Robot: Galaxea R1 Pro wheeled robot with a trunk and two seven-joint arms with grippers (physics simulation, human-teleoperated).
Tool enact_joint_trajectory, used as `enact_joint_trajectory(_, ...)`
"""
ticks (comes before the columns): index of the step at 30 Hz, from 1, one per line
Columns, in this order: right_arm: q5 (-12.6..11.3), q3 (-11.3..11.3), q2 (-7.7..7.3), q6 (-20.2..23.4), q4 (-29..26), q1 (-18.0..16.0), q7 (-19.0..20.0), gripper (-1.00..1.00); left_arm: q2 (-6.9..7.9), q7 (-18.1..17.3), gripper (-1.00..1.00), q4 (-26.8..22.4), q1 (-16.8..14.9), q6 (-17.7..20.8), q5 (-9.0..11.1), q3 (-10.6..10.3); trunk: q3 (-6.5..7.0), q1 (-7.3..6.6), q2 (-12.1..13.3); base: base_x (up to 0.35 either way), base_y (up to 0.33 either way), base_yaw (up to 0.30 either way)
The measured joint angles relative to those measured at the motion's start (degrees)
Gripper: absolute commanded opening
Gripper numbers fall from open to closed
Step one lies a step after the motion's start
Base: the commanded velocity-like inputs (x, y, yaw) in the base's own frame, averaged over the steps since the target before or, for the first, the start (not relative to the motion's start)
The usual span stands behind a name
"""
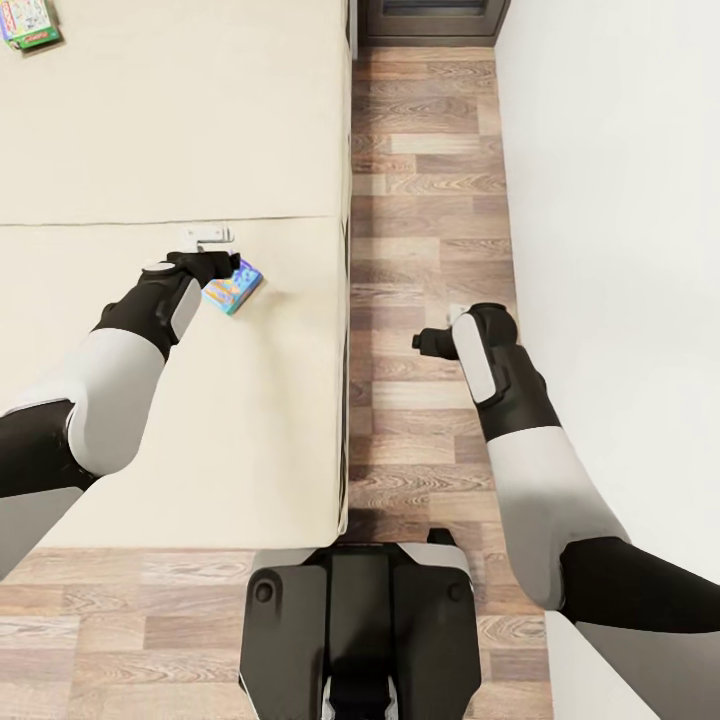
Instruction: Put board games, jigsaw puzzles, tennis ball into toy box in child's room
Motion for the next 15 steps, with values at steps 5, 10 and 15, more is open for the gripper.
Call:
enact_joint_trajectory(5, 0.0, 0.0, 0.0, 0.0, -0.8, 0.0, 0.0, 1.0, 0.01, 0.0, 1.0, 0.0, 0.0, -0.1, 0.0, 0.0, -0.47, 0.0, 0.0, 0.0, 0.0, 0.0)
enact_joint_trajectory(10, 0.0, 0.0, 0.0, 0.0, -1.0, 0.0, 0.0, 1.0, 0.01, 0.0, 1.0, 0.0, 0.0, -0.3, 0.0, 0.1, -0.94, 0.0, 0.0, 0.0, 0.0, 0.0)
enact_joint_trajectory(15, 0.0, 0.0, 0.0, 0.0, -1.1, 0.0, 0.0, 1.0, 0.01, 0.0, 1.0, 0.0, 0.0, -1.1, 0.0, 0.1, -1.41, 0.0, 0.0, 0.0, 0.0, 0.0)
